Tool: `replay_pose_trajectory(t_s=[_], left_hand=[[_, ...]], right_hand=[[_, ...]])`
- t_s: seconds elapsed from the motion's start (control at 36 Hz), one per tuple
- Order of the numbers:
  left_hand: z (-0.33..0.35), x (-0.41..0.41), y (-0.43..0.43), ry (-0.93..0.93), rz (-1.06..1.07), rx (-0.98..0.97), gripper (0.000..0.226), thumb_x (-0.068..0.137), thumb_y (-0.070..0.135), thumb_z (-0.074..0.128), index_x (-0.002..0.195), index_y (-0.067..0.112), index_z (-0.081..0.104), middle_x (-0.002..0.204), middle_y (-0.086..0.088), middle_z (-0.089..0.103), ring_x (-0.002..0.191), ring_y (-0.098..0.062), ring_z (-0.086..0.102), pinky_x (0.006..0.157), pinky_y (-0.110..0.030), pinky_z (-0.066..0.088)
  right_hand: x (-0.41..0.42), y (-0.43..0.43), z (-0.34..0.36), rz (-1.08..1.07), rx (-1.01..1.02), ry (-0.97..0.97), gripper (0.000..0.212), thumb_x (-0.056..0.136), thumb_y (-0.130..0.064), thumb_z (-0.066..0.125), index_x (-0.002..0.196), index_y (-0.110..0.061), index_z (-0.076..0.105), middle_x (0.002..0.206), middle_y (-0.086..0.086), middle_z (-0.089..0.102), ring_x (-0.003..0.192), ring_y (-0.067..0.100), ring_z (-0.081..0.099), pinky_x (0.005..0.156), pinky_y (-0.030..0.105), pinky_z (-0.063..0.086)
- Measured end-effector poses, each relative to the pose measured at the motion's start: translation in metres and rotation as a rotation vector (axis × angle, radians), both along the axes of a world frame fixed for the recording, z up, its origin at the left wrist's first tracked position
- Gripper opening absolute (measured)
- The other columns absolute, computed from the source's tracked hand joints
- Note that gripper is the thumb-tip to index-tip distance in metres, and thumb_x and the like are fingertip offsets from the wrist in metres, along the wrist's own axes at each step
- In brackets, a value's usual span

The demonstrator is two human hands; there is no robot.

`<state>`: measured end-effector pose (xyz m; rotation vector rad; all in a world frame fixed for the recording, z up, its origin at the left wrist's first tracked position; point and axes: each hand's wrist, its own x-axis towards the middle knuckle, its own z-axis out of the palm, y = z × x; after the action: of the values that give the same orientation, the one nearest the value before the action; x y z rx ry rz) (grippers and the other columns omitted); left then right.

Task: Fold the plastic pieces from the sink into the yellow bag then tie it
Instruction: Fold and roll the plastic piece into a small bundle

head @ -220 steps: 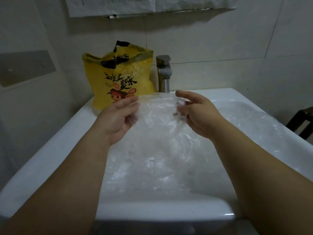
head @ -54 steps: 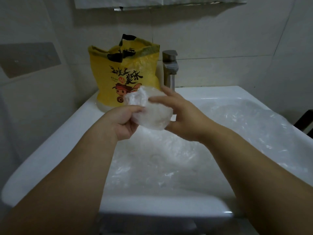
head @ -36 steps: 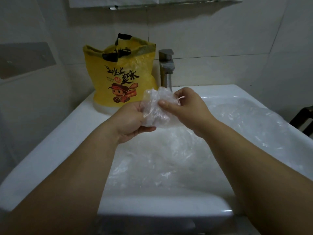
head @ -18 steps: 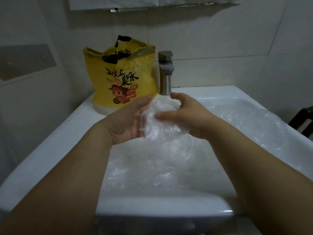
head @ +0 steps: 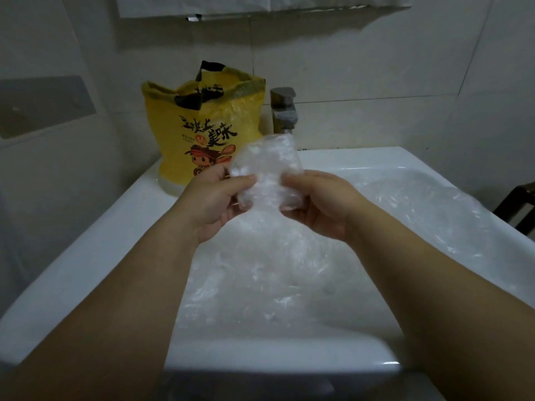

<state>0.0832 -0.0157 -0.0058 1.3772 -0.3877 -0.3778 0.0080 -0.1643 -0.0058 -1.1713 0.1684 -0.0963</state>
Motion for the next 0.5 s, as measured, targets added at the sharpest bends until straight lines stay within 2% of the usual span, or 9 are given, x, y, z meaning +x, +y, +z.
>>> replay_pose_trajectory(t_s=[0.08,0.17,0.25,0.28,0.33,0.39,0.44,0.5], left_hand=[[-0.001,-0.002,0.000,-0.033,-0.014,0.040,0.016,0.090,-0.001,0.060,0.105,0.004,0.062,0.085,-0.004,0.064,0.057,-0.005,0.058,0.049,-0.015,0.044],[-0.002,-0.001,0.001,-0.059,-0.019,0.078,0.025,0.089,0.000,0.062,0.114,-0.001,0.062,0.090,-0.006,0.065,0.064,-0.008,0.058,0.050,-0.016,0.045],[-0.001,0.000,0.002,-0.091,-0.028,0.102,0.025,0.088,0.000,0.064,0.112,0.003,0.064,0.086,-0.003,0.066,0.064,-0.007,0.058,0.051,-0.016,0.046],[-0.001,0.000,0.003,-0.104,-0.027,0.108,0.023,0.087,0.000,0.064,0.110,0.005,0.065,0.085,-0.002,0.067,0.066,-0.008,0.059,0.053,-0.017,0.047],[0.000,0.000,0.004,-0.119,-0.024,0.090,0.024,0.087,0.000,0.063,0.109,0.011,0.065,0.094,-0.004,0.069,0.080,-0.015,0.063,0.068,-0.024,0.050],[0.002,0.001,0.004,-0.096,-0.044,0.004,0.033,0.088,-0.002,0.059,0.118,0.011,0.063,0.106,-0.008,0.068,0.093,-0.019,0.064,0.077,-0.028,0.052],[0.004,0.001,0.005,-0.059,-0.085,-0.076,0.041,0.088,-0.005,0.055,0.126,0.008,0.058,0.109,-0.008,0.067,0.092,-0.017,0.065,0.070,-0.022,0.055],[0.006,0.001,0.006,-0.039,-0.131,-0.096,0.041,0.086,-0.003,0.058,0.127,0.004,0.056,0.101,-0.008,0.065,0.082,-0.015,0.063,0.061,-0.018,0.052]], right_hand=[[-0.001,-0.004,0.000,0.009,-0.101,-0.016,0.013,0.095,-0.010,0.055,0.105,-0.005,0.061,0.089,0.010,0.066,0.068,0.017,0.064,0.057,0.025,0.055],[-0.003,-0.005,0.000,0.005,-0.170,-0.027,0.012,0.094,-0.003,0.054,0.099,-0.008,0.063,0.089,0.011,0.066,0.072,0.019,0.063,0.059,0.025,0.055],[-0.005,-0.007,0.003,0.020,-0.195,-0.014,0.016,0.094,-0.001,0.052,0.105,-0.005,0.062,0.088,0.013,0.064,0.067,0.019,0.060,0.052,0.022,0.052],[-0.006,-0.007,0.003,0.034,-0.190,-0.007,0.016,0.094,0.000,0.051,0.106,-0.004,0.062,0.087,0.014,0.062,0.065,0.019,0.058,0.050,0.022,0.051],[-0.008,-0.008,0.005,0.066,-0.156,-0.002,0.018,0.094,0.003,0.048,0.103,-0.005,0.061,0.080,0.013,0.059,0.060,0.017,0.053,0.047,0.020,0.049],[-0.008,-0.008,0.007,0.108,-0.075,-0.010,0.022,0.093,0.007,0.043,0.096,-0.007,0.060,0.069,0.009,0.055,0.053,0.013,0.048,0.045,0.018,0.046],[-0.008,-0.009,0.009,0.148,0.010,-0.019,0.028,0.091,0.011,0.039,0.088,-0.009,0.058,0.058,0.004,0.053,0.046,0.009,0.046,0.044,0.016,0.044],[-0.009,-0.011,0.010,0.167,0.032,-0.027,0.031,0.090,0.012,0.037,0.085,-0.010,0.058,0.054,0.002,0.054,0.043,0.008,0.046,0.044,0.016,0.044]])
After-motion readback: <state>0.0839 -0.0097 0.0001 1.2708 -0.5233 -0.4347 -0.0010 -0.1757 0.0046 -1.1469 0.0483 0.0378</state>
